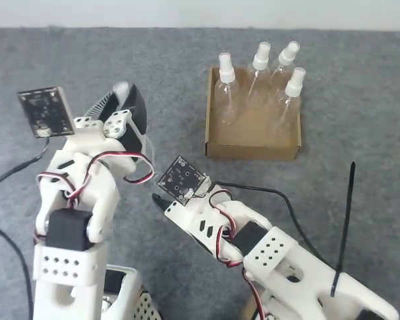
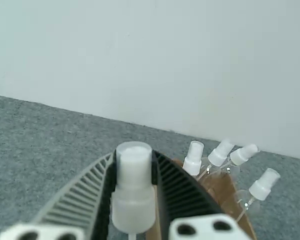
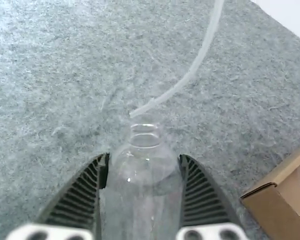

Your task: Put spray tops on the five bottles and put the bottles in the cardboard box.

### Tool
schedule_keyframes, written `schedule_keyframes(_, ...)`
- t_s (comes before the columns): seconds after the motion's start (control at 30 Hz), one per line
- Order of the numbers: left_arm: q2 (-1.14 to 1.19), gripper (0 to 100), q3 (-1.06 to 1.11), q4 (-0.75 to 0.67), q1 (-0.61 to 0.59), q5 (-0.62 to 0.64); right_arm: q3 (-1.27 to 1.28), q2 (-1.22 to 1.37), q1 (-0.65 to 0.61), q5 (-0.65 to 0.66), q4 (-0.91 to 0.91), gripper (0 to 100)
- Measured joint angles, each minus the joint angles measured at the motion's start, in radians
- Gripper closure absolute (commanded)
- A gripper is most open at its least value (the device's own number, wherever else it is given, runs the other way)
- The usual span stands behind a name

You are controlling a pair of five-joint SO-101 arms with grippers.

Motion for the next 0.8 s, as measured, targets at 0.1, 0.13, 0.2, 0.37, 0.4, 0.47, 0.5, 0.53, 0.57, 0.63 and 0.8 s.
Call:
schedule_keyframes(0.1,0.000,99,-0.003,0.000,0.005,-0.002,0.000,0.000,0.000,0.000,0.000,99.2)
schedule_keyframes(0.13,0.000,99,-0.003,0.000,0.002,-0.002,0.000,0.000,0.000,0.000,0.000,99.2)
schedule_keyframes(0.2,0.000,99,-0.003,0.000,0.000,-0.002,0.000,0.000,0.000,0.000,0.000,99.2)
schedule_keyframes(0.37,0.000,99,-0.003,0.000,0.000,-0.002,0.000,0.000,0.000,0.000,0.000,99.2)
schedule_keyframes(0.4,0.000,99,-0.003,0.000,0.000,-0.002,0.000,0.000,0.000,0.000,0.000,99.2)
schedule_keyframes(0.47,0.000,99,-0.003,0.000,0.005,-0.002,0.000,0.000,0.000,0.000,0.000,99.2)
schedule_keyframes(0.5,0.000,99,-0.003,0.000,0.011,-0.002,0.000,0.000,0.000,0.000,0.000,99.2)
schedule_keyframes(0.53,0.000,99,-0.003,0.000,0.017,-0.002,0.000,0.000,0.000,0.000,0.000,99.2)
schedule_keyframes(0.57,0.000,99,-0.003,0.000,0.021,-0.002,0.000,0.000,0.000,0.000,0.000,99.2)
schedule_keyframes(0.63,0.000,99,-0.003,0.000,0.034,-0.002,0.000,0.000,0.000,0.000,0.000,99.2)
schedule_keyframes(0.8,0.000,99,-0.003,0.000,0.040,-0.002,0.000,0.000,0.000,0.000,0.000,99.2)
